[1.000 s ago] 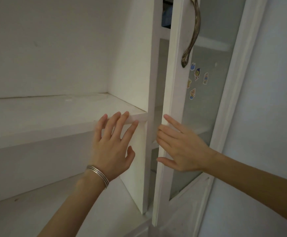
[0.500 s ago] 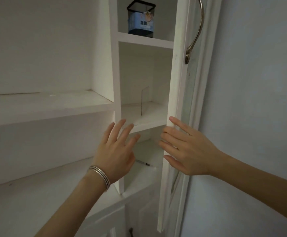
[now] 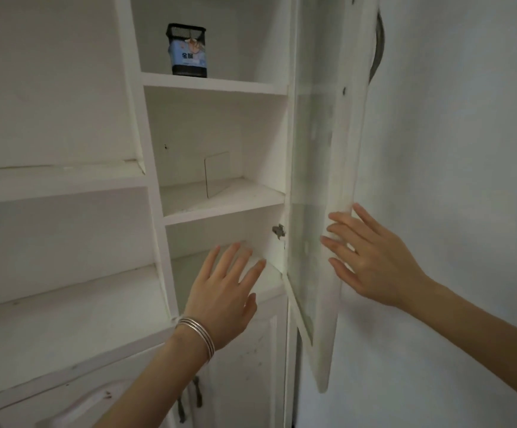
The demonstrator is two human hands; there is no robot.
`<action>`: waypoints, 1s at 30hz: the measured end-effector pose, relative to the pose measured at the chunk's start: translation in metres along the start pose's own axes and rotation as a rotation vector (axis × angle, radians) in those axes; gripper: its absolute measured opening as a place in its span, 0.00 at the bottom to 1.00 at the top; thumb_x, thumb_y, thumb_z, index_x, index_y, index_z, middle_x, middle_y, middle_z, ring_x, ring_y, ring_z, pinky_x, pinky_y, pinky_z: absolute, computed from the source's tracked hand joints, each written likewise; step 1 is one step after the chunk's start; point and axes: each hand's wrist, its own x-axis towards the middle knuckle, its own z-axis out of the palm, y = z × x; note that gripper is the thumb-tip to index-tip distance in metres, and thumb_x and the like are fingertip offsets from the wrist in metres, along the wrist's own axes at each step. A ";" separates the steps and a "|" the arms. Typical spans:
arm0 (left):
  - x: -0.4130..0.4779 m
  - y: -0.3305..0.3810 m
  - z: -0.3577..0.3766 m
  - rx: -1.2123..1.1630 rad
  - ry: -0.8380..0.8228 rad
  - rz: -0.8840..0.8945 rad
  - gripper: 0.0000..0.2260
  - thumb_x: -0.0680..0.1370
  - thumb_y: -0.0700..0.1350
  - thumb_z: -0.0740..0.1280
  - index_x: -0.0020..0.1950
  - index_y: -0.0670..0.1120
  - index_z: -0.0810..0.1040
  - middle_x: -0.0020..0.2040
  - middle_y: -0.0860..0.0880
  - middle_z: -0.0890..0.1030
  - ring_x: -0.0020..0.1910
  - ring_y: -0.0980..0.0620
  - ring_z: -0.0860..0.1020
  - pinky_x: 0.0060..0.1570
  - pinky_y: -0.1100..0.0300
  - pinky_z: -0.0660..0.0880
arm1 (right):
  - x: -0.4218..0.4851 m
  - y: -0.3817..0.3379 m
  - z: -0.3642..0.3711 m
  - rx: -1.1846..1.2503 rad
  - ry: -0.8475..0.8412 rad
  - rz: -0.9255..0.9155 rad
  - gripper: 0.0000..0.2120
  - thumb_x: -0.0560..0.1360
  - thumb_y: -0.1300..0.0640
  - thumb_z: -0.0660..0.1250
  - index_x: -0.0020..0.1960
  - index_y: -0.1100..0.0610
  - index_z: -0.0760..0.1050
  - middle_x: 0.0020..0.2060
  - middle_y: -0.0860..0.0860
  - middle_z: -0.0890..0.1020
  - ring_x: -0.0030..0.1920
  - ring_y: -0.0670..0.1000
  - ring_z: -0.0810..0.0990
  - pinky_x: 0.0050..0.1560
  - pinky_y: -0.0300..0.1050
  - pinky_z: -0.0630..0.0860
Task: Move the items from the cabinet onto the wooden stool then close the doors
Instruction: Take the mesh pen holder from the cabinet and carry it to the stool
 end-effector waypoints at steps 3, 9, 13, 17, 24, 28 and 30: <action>0.012 0.023 0.001 0.011 -0.036 -0.008 0.23 0.73 0.53 0.54 0.63 0.46 0.76 0.61 0.41 0.77 0.62 0.39 0.73 0.63 0.38 0.66 | -0.029 0.028 -0.001 -0.009 -0.091 0.053 0.19 0.78 0.52 0.56 0.59 0.62 0.77 0.55 0.60 0.79 0.64 0.60 0.70 0.67 0.61 0.62; 0.038 0.048 -0.003 0.010 -0.034 0.001 0.23 0.74 0.54 0.54 0.63 0.47 0.76 0.60 0.42 0.78 0.60 0.40 0.75 0.61 0.39 0.69 | -0.065 0.075 0.008 0.019 -0.260 0.207 0.24 0.79 0.48 0.48 0.64 0.58 0.74 0.61 0.61 0.76 0.67 0.60 0.68 0.68 0.59 0.60; 0.055 0.057 -0.005 0.013 -0.028 0.013 0.23 0.73 0.54 0.53 0.62 0.47 0.77 0.59 0.43 0.79 0.58 0.41 0.76 0.59 0.39 0.70 | -0.081 0.098 0.013 0.032 -0.356 0.263 0.30 0.80 0.44 0.39 0.66 0.57 0.71 0.64 0.62 0.73 0.69 0.61 0.65 0.68 0.57 0.57; 0.067 0.063 -0.005 -0.010 -0.016 0.037 0.23 0.73 0.53 0.54 0.62 0.47 0.77 0.56 0.44 0.79 0.54 0.42 0.78 0.55 0.43 0.74 | -0.081 0.101 0.010 0.056 -0.365 0.232 0.30 0.81 0.46 0.38 0.64 0.58 0.74 0.64 0.61 0.73 0.69 0.60 0.66 0.67 0.57 0.57; 0.078 0.047 -0.014 -0.045 0.067 0.054 0.22 0.72 0.52 0.55 0.61 0.47 0.77 0.51 0.46 0.80 0.48 0.45 0.79 0.50 0.49 0.76 | -0.056 0.086 0.002 0.167 -0.164 0.217 0.20 0.73 0.58 0.67 0.64 0.57 0.73 0.63 0.61 0.73 0.64 0.61 0.72 0.66 0.57 0.63; 0.078 0.024 -0.022 -0.025 0.099 0.046 0.21 0.72 0.52 0.55 0.60 0.47 0.76 0.52 0.46 0.80 0.50 0.44 0.78 0.53 0.48 0.74 | -0.022 0.072 -0.003 0.226 -0.134 0.161 0.18 0.76 0.54 0.60 0.65 0.56 0.72 0.63 0.58 0.74 0.61 0.56 0.74 0.67 0.55 0.65; 0.077 0.008 -0.025 -0.010 0.109 0.042 0.21 0.72 0.51 0.55 0.60 0.47 0.76 0.53 0.45 0.80 0.51 0.44 0.78 0.55 0.47 0.74 | -0.002 0.064 -0.002 0.260 -0.162 0.150 0.21 0.77 0.49 0.54 0.65 0.56 0.71 0.62 0.57 0.74 0.60 0.56 0.74 0.68 0.54 0.65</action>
